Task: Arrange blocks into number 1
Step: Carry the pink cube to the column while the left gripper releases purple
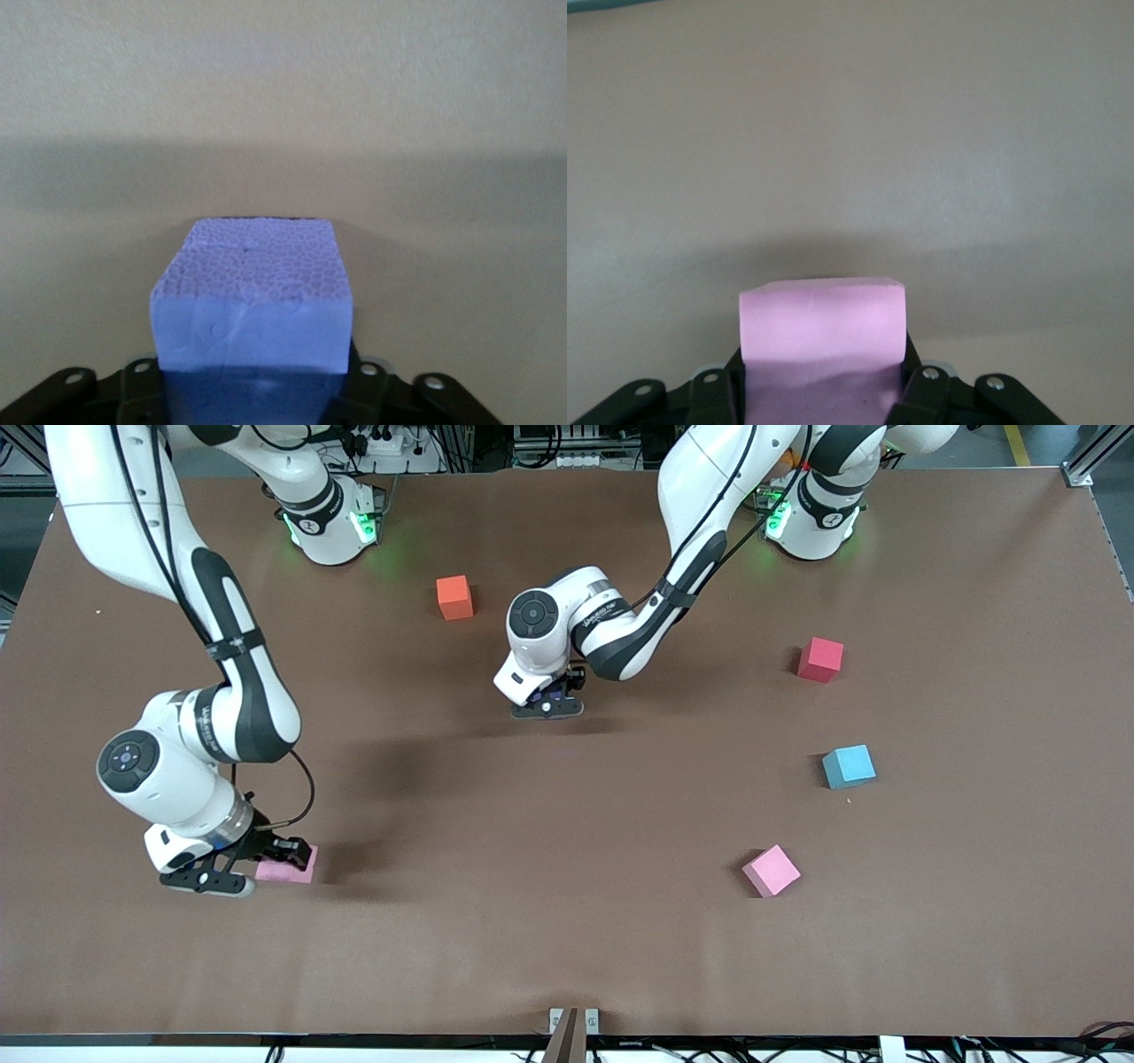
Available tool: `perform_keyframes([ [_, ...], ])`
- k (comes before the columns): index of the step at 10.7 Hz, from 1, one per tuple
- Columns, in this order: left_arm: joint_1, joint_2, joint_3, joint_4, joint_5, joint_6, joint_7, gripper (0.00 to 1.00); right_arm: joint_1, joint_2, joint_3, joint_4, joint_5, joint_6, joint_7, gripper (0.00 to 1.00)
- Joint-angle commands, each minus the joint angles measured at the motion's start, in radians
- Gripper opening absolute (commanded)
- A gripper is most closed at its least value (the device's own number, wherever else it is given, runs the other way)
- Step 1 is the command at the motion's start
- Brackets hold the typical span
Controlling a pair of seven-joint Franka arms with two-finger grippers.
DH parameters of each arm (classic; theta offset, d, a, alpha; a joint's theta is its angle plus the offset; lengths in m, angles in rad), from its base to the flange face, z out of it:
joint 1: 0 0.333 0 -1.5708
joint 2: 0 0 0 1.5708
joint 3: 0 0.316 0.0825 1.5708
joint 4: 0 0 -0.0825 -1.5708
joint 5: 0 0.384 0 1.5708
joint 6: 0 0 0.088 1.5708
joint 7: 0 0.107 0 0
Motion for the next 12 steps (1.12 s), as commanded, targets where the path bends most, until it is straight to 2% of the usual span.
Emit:
perform_keyframes([
  [1,-0.019,-0.007,0.005,-0.007,-0.015,-0.006,0.006,1.00,0.020,-0.117,0.001,-0.130,0.012,-0.005,0.059,0.55],
  [2,-0.019,-0.013,0.005,-0.007,-0.017,-0.008,0.002,1.00,0.027,-0.152,0.001,-0.166,0.012,-0.011,0.073,0.55],
  [6,0.001,-0.056,0.014,0.005,-0.014,-0.035,-0.005,1.00,0.040,-0.267,0.001,-0.210,0.008,-0.203,0.074,0.55],
  [8,0.019,-0.087,0.019,0.004,-0.012,-0.040,-0.013,1.00,0.084,-0.313,-0.001,-0.251,0.008,-0.217,0.093,0.55],
  [10,0.059,-0.128,0.019,0.001,-0.006,-0.070,-0.011,1.00,0.165,-0.316,-0.001,-0.254,0.010,-0.229,0.217,0.55],
  [12,0.146,-0.176,0.019,-0.001,-0.005,-0.133,-0.004,1.00,0.231,-0.309,0.001,-0.248,0.018,-0.218,0.299,0.55],
])
